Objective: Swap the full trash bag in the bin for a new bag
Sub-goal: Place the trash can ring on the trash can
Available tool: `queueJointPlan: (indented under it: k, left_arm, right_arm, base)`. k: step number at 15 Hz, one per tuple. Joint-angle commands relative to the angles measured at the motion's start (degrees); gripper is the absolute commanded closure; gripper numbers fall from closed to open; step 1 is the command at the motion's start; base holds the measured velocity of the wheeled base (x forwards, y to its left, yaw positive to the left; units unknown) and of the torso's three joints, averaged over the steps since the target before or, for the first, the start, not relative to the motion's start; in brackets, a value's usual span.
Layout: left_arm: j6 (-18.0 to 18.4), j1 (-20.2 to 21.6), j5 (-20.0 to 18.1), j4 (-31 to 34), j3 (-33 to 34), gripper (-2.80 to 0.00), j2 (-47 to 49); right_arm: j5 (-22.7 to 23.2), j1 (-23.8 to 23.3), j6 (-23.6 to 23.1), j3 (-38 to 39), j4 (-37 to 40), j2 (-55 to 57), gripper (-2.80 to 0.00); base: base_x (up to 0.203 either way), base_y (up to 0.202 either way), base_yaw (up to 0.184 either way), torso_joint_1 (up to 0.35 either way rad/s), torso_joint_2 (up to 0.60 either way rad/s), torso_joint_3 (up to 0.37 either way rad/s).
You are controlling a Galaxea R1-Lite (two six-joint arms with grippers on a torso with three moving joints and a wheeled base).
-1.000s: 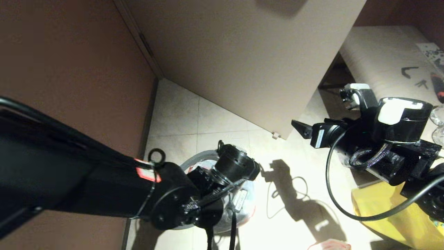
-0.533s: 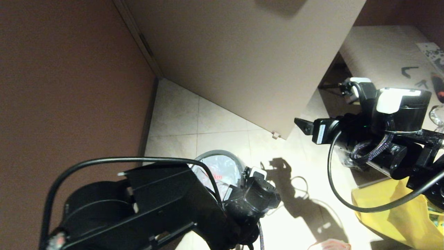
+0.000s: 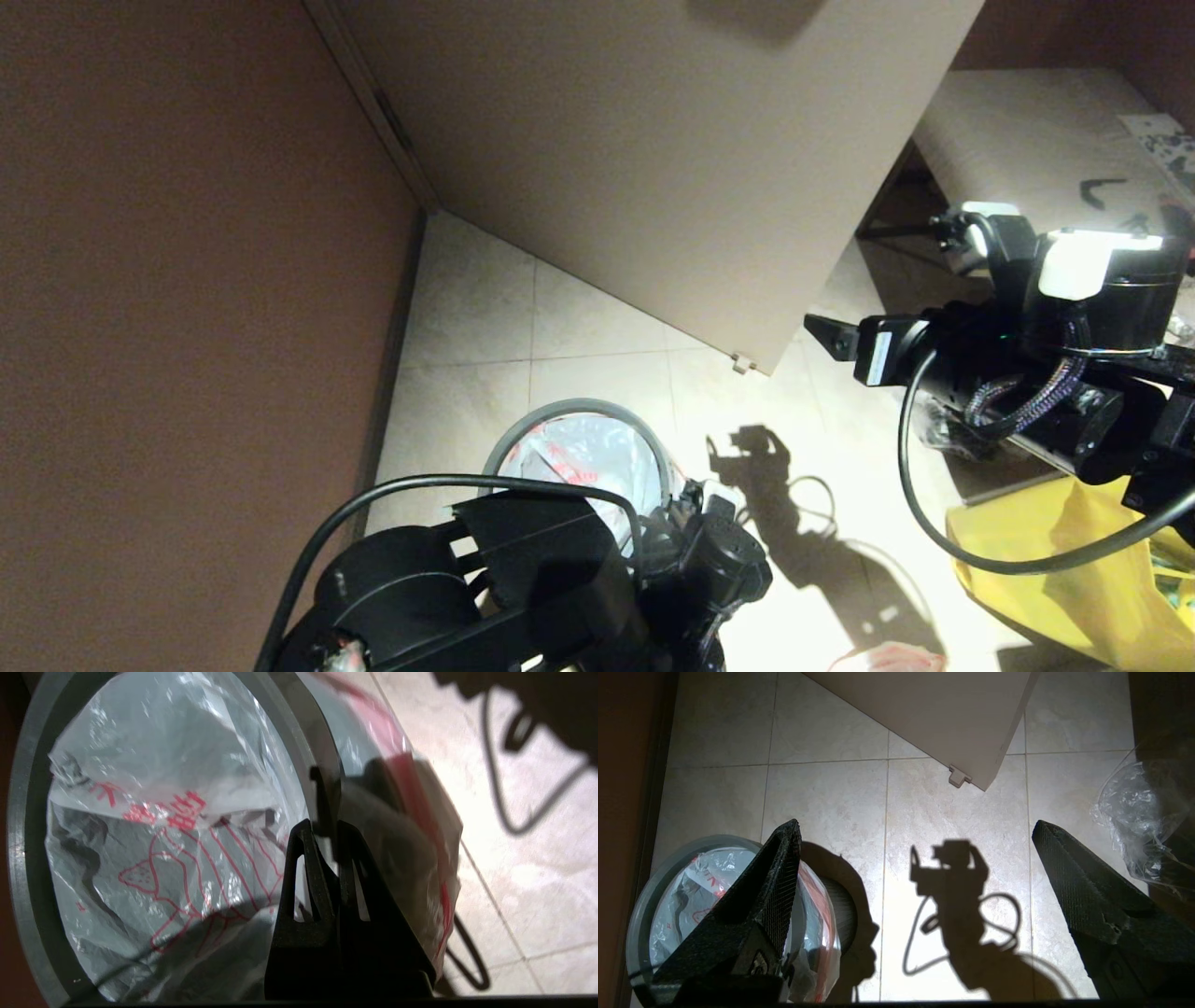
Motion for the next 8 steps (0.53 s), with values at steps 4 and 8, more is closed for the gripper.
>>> queueJointPlan:
  k: [4,8]
  left_arm:
    - [0.3,-1.5,0.4,-5.7,2.7,0.00,4.4]
    - [0.4,-2.3,0.3,-5.9,0.8,0.00,5.7]
  right_arm:
    - [-0.1,-0.3,0.0,1.0,-0.3,-0.2,-2.80]
    - [-0.1,-0.3,0.1,1.5,-0.3,-0.3,-2.80]
  base:
    - [0.000,0.000,0.000,0.000,0.00,0.000]
    - [0.000,0.000,0.000,0.000,0.00,0.000]
